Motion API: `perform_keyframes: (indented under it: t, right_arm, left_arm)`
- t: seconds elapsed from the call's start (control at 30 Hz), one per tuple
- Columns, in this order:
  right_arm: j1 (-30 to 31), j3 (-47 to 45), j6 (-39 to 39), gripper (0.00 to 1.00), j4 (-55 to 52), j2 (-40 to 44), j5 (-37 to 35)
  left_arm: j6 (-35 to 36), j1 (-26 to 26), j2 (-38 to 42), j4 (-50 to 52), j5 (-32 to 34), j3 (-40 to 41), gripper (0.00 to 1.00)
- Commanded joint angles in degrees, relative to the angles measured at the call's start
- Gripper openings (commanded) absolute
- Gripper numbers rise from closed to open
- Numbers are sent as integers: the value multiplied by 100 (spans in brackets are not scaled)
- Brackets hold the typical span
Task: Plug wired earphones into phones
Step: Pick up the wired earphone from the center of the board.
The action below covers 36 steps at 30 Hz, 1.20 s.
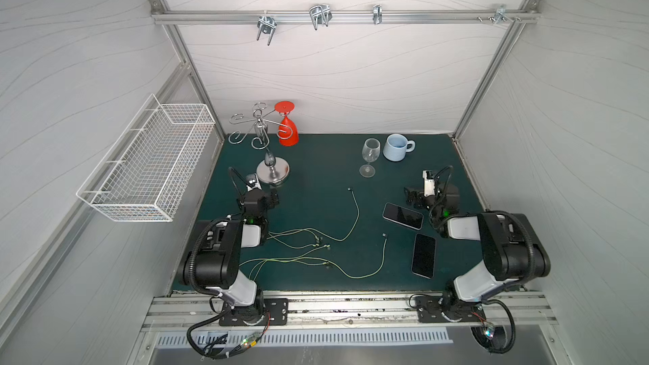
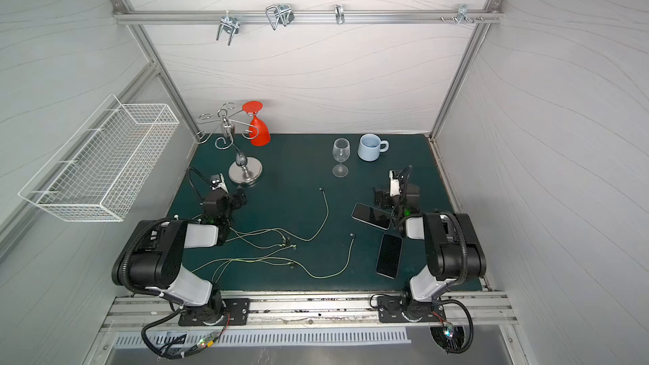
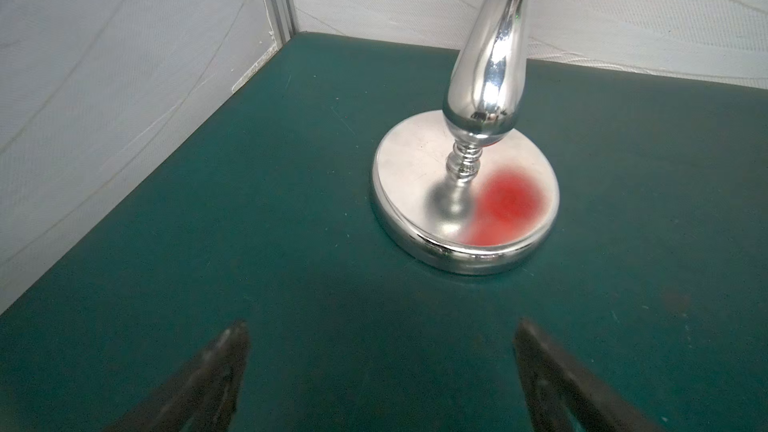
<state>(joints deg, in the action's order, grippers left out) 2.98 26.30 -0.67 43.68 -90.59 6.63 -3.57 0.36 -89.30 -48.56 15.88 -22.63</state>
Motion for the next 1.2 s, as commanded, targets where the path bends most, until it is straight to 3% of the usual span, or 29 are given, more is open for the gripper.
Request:
perform_keyframes:
  t: [0.0,0.83,0.93,1.07,1.17]
  right_arm:
    - [19,-8,-73,99,135,5,5]
    - [15,-6,-73,99,112,14,24]
    - [17,112,43,99,-249,268,-278]
    - [85,856,142,99,-2658,1366,-846]
    - [112,1243,944,99,-3994,2052,-1498]
  left_arm:
    - [12,-14,-8,-292,25,-48,99]
    - [10,-10,-1,-284,5,-46,99]
    - [55,-10,142,-249,-72,-13,99]
    - [11,-18,1416,1354,-307,-283,99]
    - [-779,-18,2564,3670,-653,-991,99]
